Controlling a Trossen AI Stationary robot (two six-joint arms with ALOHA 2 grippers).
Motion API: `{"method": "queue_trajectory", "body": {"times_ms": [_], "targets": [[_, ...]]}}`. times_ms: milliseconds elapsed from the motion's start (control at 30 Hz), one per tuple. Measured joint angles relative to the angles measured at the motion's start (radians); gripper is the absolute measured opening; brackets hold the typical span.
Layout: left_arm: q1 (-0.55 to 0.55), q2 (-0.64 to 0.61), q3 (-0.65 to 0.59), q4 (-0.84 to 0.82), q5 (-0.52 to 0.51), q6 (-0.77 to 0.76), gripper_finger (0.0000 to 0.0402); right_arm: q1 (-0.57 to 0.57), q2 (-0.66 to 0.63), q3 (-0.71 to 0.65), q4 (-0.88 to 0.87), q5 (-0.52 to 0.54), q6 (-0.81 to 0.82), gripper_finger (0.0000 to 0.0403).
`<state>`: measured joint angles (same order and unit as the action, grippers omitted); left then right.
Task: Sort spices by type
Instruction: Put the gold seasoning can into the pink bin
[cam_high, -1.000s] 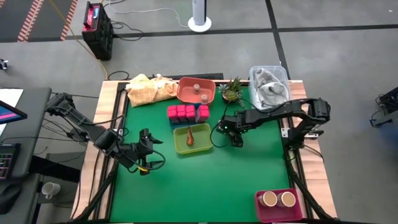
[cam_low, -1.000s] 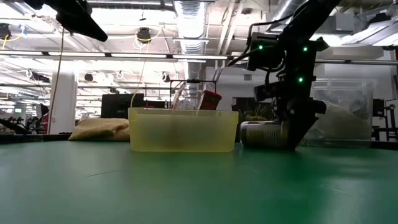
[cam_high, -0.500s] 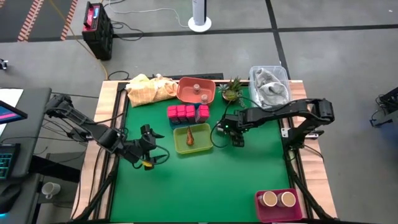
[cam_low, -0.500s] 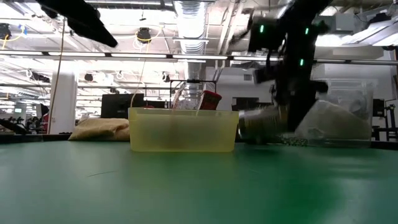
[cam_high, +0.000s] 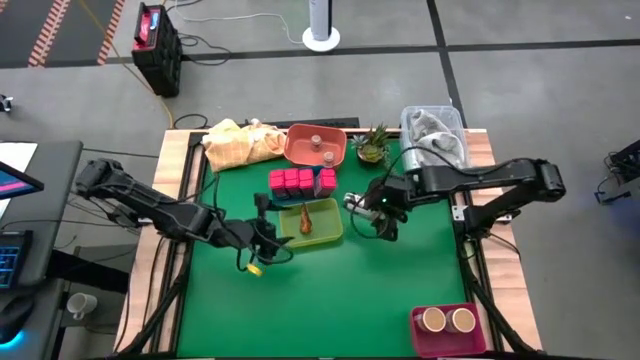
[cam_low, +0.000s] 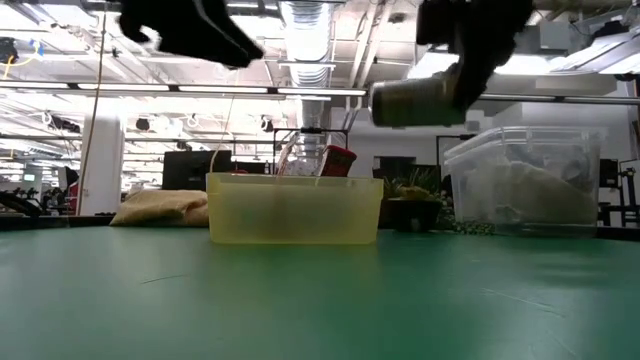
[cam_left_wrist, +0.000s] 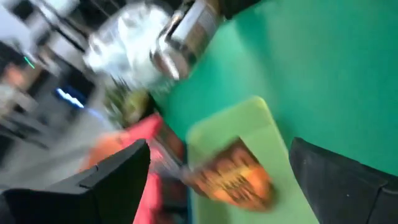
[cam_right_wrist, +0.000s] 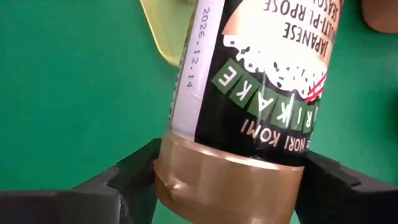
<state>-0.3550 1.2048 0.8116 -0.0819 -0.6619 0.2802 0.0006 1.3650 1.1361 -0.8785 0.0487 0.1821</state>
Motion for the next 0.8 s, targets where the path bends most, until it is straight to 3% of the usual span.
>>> {"method": "queue_trajectory", "body": {"times_ms": [267, 500, 800], "targets": [[0.004, 0.168, 0.031, 0.292, -0.168, 0.347, 0.0366, -0.006, 0.024, 0.062, 0.064, -0.123, 0.248, 0.0311], [0.034, 0.322, 0.187, 0.306, -0.202, 0.536, 0.0366, -0.024, 0.035, 0.082, 0.23, -0.219, 0.393, 0.0311], [0.055, 0.483, 0.308, 0.384, -0.286, 0.891, 0.0366, -0.017, 0.037, 0.081, 0.258, -0.237, 0.467, 0.0311]]}}
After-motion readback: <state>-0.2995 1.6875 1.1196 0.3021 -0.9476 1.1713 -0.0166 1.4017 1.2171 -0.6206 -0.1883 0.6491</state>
